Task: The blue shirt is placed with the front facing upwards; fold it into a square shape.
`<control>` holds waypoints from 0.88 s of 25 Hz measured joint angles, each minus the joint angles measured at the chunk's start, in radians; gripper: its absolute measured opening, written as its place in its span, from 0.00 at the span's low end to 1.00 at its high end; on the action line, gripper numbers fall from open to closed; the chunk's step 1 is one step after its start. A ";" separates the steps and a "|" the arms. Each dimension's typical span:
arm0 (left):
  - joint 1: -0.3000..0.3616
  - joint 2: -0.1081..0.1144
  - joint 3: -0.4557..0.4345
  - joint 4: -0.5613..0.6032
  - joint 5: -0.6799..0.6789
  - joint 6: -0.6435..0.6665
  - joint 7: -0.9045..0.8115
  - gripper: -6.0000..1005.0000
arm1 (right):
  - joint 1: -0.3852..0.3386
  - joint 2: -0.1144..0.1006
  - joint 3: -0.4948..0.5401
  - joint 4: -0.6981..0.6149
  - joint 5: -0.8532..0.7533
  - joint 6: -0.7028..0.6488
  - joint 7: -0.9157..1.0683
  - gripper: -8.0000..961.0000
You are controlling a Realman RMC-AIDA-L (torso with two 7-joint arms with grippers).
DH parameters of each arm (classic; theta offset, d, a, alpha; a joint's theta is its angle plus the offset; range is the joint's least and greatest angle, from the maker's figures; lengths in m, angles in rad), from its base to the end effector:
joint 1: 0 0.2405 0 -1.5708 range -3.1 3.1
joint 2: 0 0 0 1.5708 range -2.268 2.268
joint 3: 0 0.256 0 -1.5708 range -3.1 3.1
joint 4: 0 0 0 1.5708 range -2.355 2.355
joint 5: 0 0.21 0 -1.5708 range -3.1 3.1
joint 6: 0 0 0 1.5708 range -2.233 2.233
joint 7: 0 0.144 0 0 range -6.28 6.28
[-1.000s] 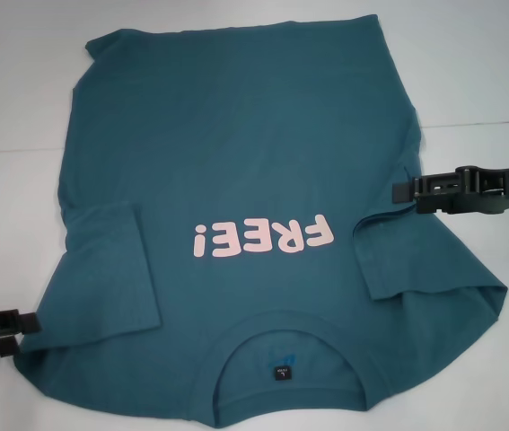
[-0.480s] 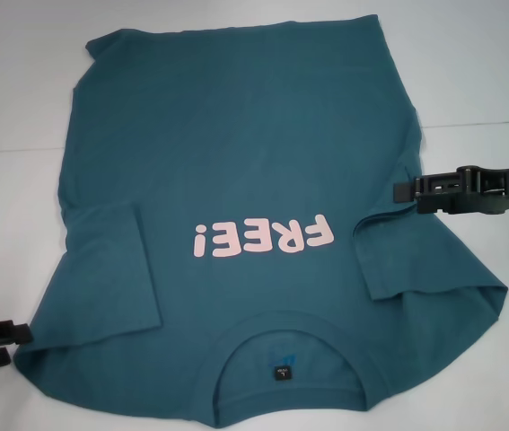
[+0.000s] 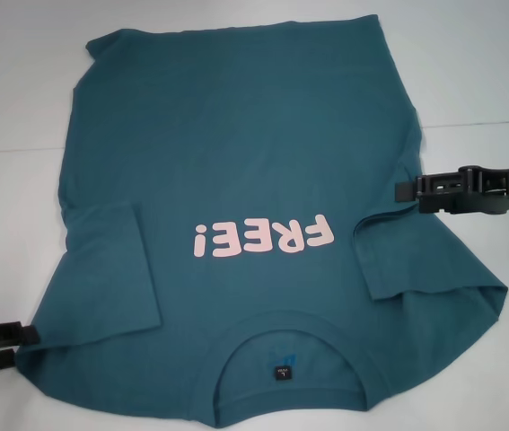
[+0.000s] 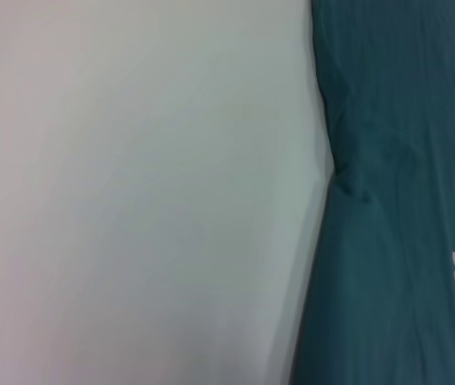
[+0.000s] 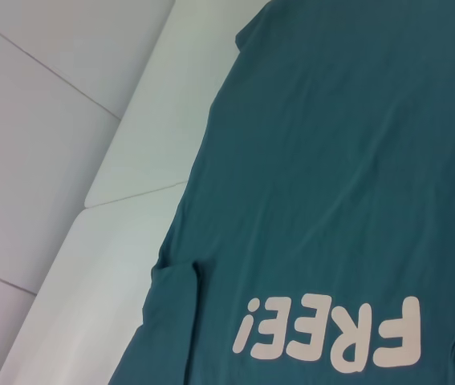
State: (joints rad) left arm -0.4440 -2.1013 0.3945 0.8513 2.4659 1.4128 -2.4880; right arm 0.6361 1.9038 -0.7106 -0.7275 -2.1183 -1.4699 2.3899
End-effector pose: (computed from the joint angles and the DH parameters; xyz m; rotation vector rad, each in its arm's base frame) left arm -0.3591 0.3051 0.0428 -1.7571 -2.0429 -0.4780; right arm 0.2661 0.3877 0.0774 -2.2710 1.6707 0.5601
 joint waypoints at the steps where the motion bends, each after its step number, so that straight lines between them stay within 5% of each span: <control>1: -0.001 0.000 0.000 -0.001 0.004 -0.001 0.000 0.54 | 0.000 0.000 0.000 0.000 0.000 0.000 0.000 0.77; 22: -0.029 0.001 0.001 -0.026 0.004 0.023 -0.007 0.54 | -0.001 0.003 0.011 0.005 0.000 -0.002 -0.012 0.77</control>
State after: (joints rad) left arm -0.4728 -2.0999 0.3959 0.8251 2.4700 1.4362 -2.4950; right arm 0.6348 1.9065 -0.6995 -0.7223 -2.1184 -1.4718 2.3781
